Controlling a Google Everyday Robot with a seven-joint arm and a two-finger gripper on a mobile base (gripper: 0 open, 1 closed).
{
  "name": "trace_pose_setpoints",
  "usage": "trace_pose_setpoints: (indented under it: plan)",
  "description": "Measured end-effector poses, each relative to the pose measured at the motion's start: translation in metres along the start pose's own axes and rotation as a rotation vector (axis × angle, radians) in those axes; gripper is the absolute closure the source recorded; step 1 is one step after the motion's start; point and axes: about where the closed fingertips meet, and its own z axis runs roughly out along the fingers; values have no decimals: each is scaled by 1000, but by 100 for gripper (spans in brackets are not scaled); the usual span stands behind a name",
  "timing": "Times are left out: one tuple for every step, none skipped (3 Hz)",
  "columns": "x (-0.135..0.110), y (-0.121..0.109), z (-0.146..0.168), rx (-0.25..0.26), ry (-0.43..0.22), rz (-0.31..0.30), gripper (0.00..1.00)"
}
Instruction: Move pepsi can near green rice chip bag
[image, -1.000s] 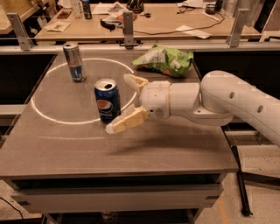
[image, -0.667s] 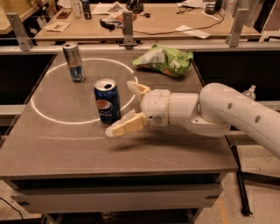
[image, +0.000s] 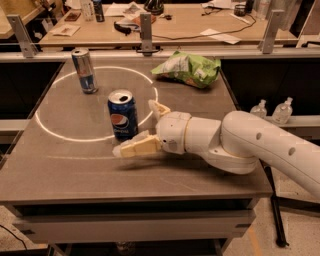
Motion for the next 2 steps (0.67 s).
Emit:
trace_pose_setpoints:
  plan:
    - [-3,-3,2,58,13,17,0]
    - [-1,-5,4,84,36,11,18]
